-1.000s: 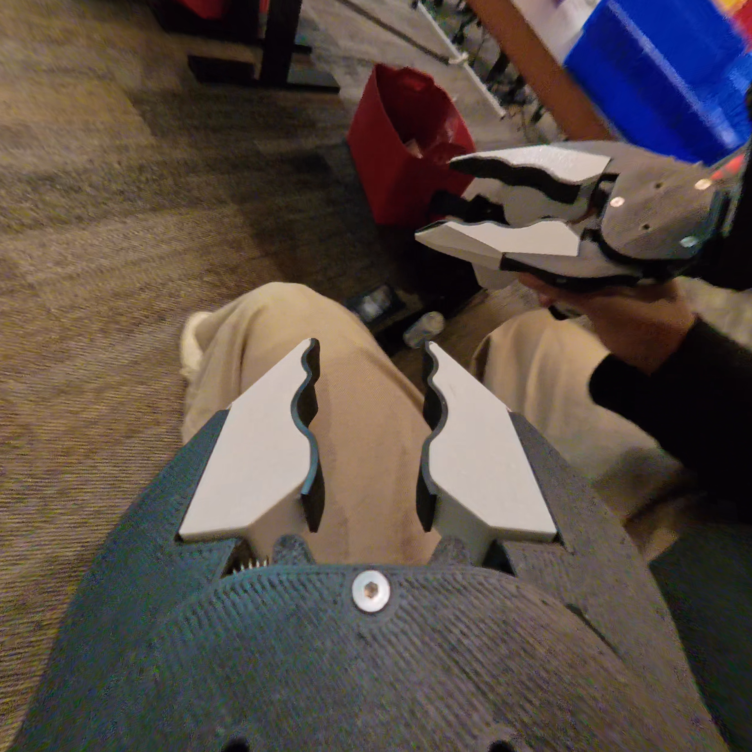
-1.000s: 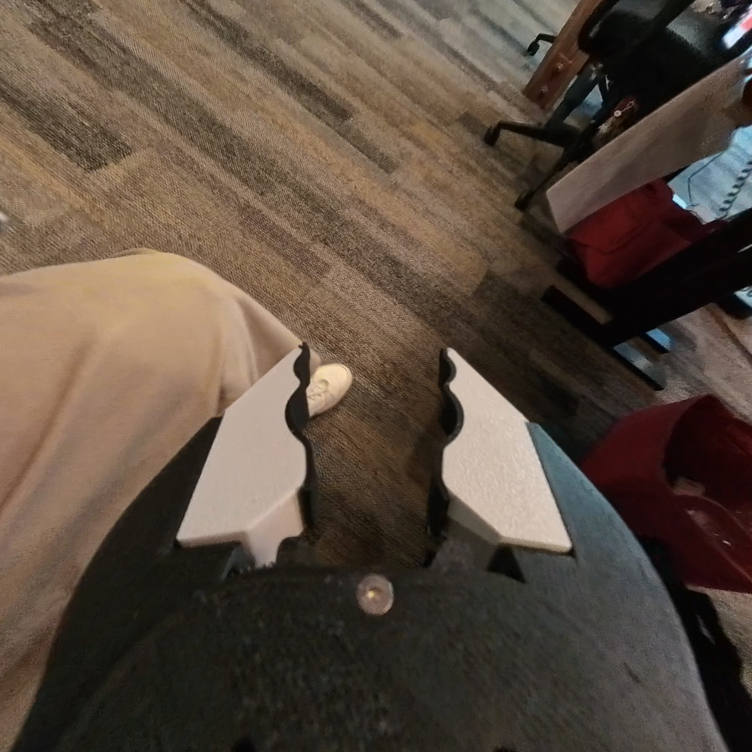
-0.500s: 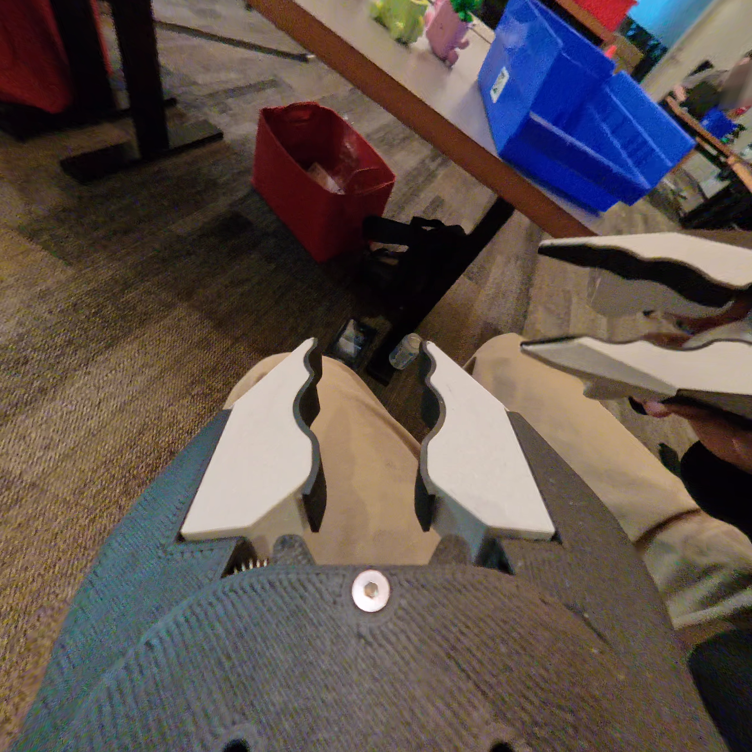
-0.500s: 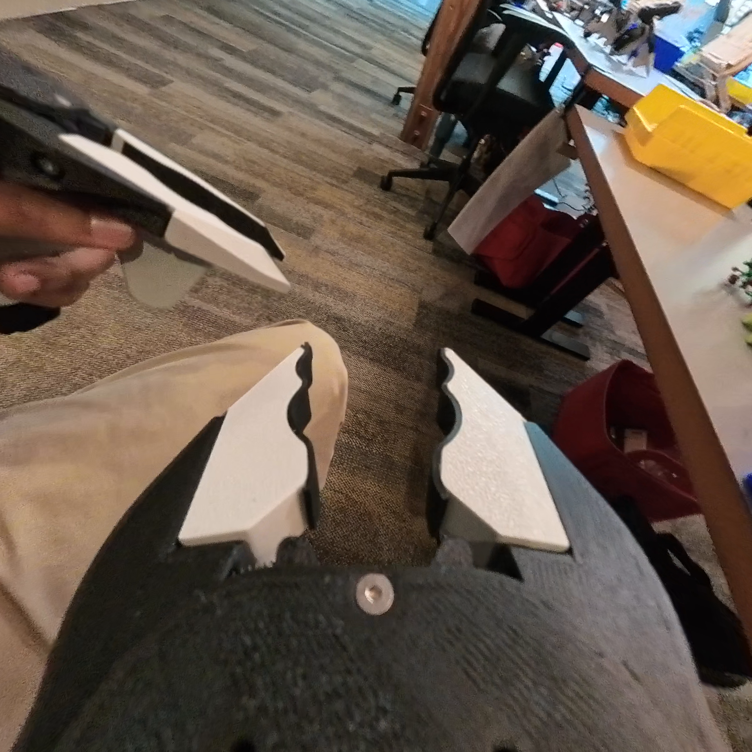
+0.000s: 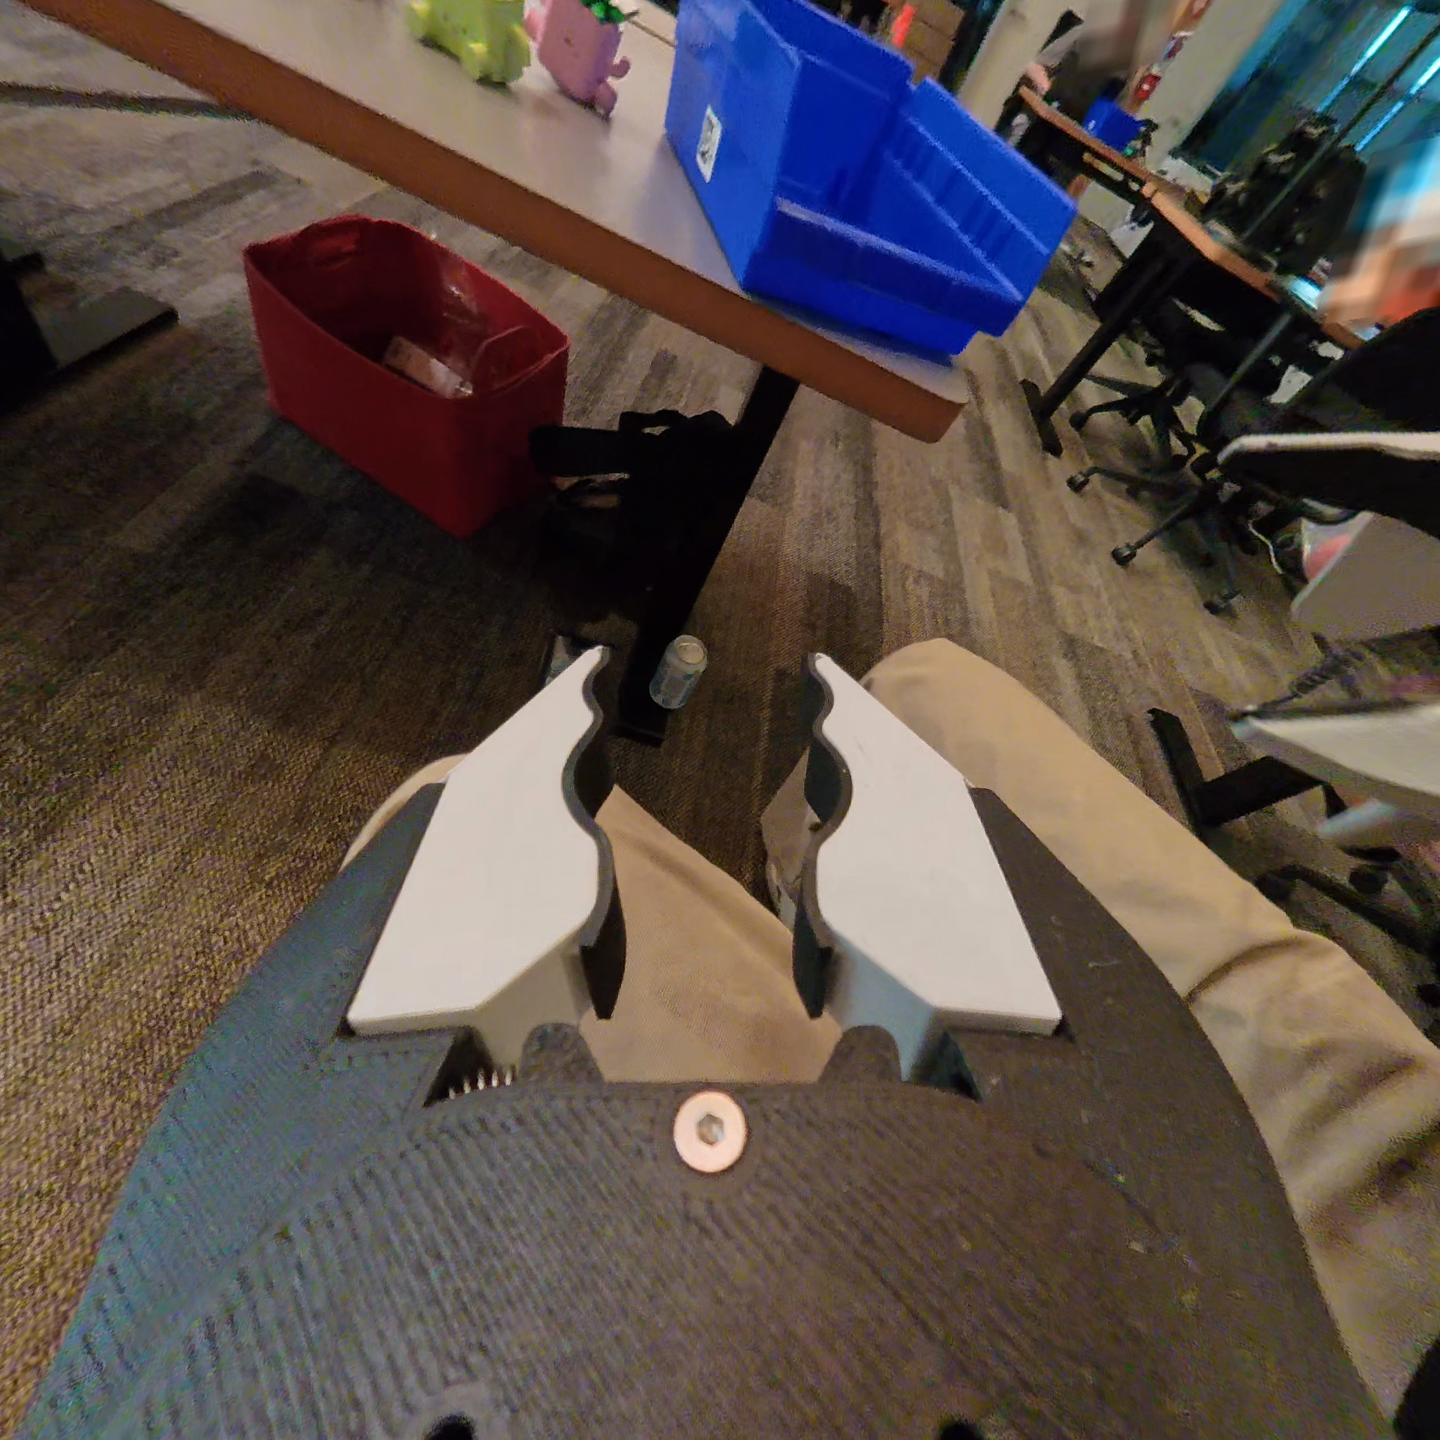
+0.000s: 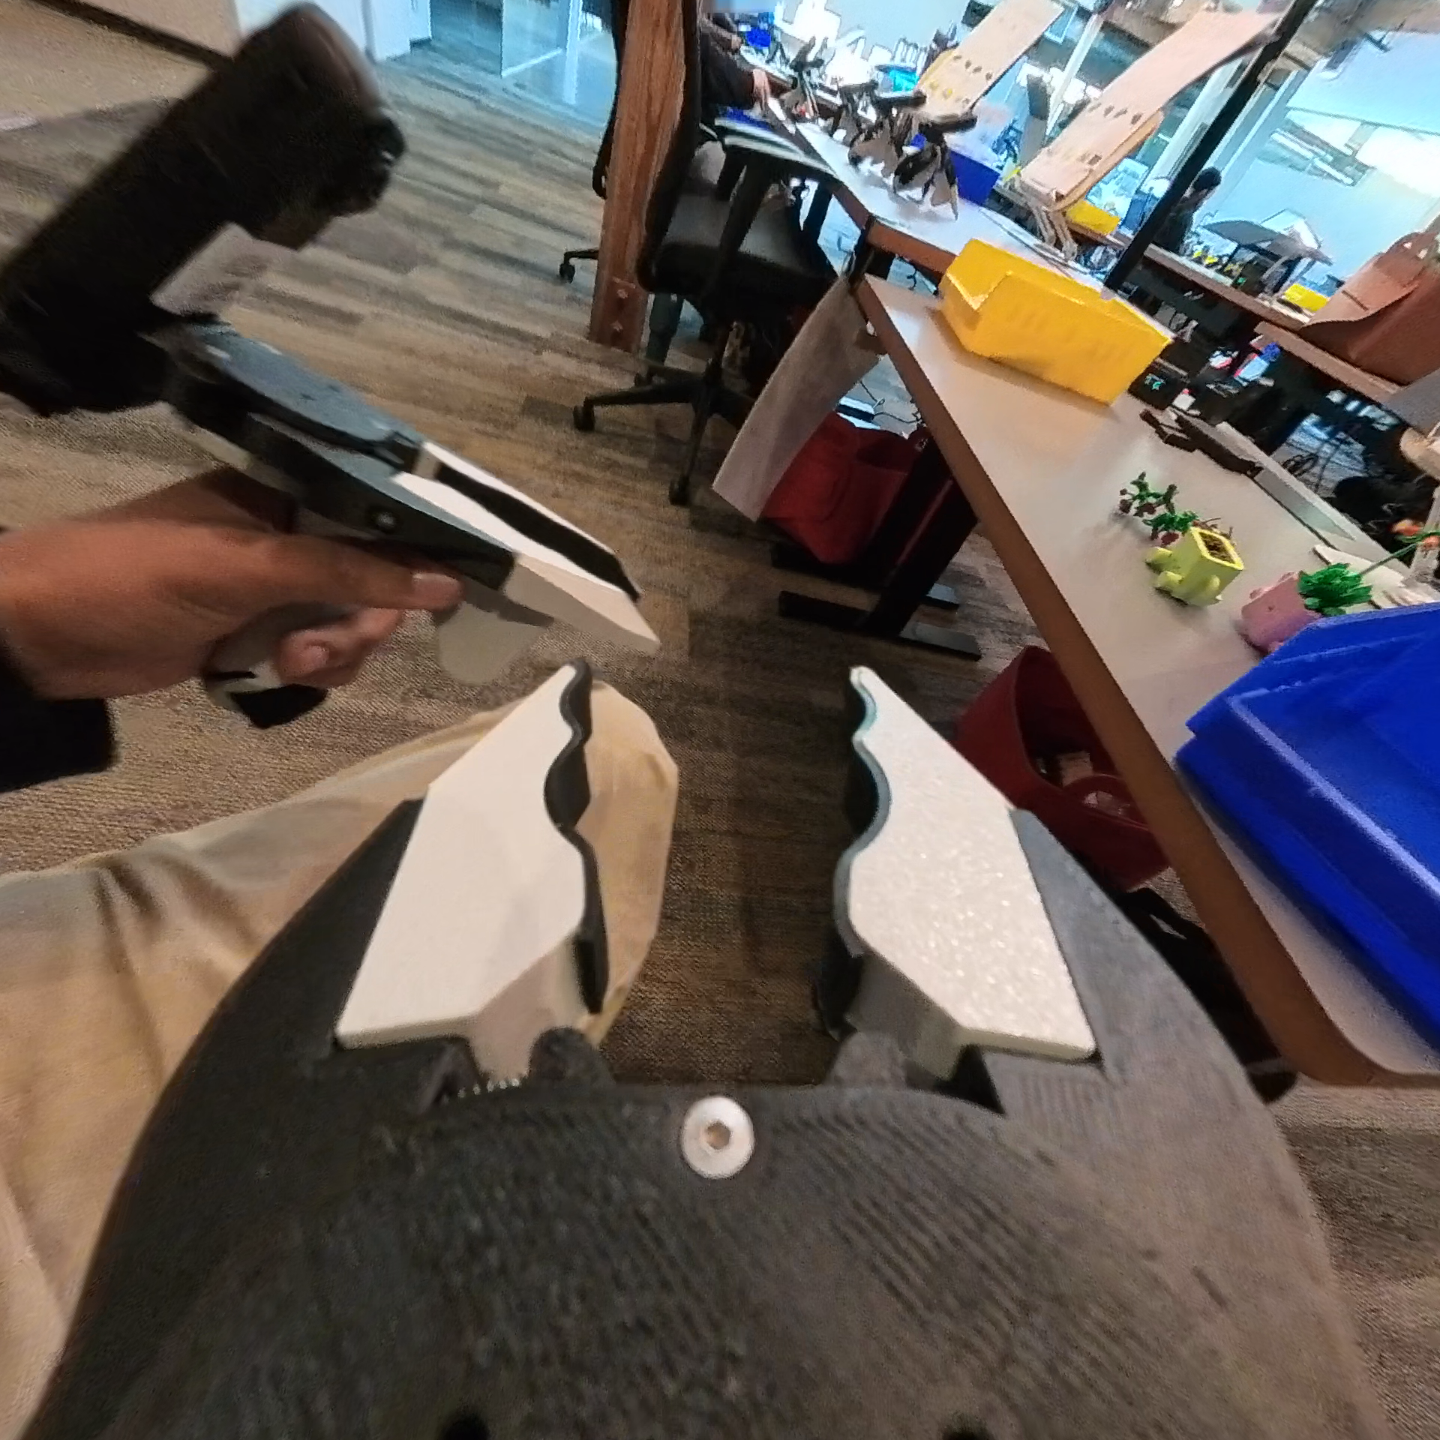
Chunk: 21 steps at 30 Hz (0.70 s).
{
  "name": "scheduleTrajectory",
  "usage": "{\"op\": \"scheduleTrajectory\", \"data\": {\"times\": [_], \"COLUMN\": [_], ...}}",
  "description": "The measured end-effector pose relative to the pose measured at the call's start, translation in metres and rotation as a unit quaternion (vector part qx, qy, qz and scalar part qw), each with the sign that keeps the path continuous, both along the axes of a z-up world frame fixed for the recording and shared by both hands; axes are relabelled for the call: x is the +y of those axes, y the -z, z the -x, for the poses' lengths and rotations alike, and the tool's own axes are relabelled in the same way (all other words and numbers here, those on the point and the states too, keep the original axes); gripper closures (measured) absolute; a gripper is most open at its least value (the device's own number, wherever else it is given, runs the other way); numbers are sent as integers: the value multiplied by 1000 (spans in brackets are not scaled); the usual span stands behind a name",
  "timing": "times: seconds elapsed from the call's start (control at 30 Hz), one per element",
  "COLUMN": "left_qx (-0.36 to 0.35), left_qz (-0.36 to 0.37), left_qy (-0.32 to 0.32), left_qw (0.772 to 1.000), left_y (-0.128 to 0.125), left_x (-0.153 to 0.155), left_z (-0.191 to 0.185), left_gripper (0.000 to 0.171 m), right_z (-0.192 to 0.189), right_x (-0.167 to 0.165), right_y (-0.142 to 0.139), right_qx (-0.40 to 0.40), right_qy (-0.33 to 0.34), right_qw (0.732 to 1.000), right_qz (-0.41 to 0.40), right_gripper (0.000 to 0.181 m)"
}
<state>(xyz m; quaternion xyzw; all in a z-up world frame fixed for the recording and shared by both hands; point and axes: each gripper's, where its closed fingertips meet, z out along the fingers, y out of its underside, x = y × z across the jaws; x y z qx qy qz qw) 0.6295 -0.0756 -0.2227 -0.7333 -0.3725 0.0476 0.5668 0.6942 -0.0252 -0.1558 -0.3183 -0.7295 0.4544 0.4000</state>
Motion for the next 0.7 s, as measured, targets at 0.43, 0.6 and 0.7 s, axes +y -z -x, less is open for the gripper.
{"op": "scheduleTrajectory", "data": {"times": [0.43,0.6,0.7], "left_qx": [-32,2,-5], "left_qz": [-49,-10,-8], "left_qy": [144,176,186], "left_qw": [988,984,983], "left_y": [-15,-10,-8], "left_x": [69,92,96], "left_z": [-48,-42,-38], "left_gripper": [125,124,124], "right_z": [-69,-79,-81], "right_x": [71,86,85], "right_y": [-21,-42,-37], "right_qx": [23,57,52], "right_qy": [127,165,188], "right_qw": [991,979,977], "right_qz": [26,102,85], "right_gripper": [124,141,143]}}
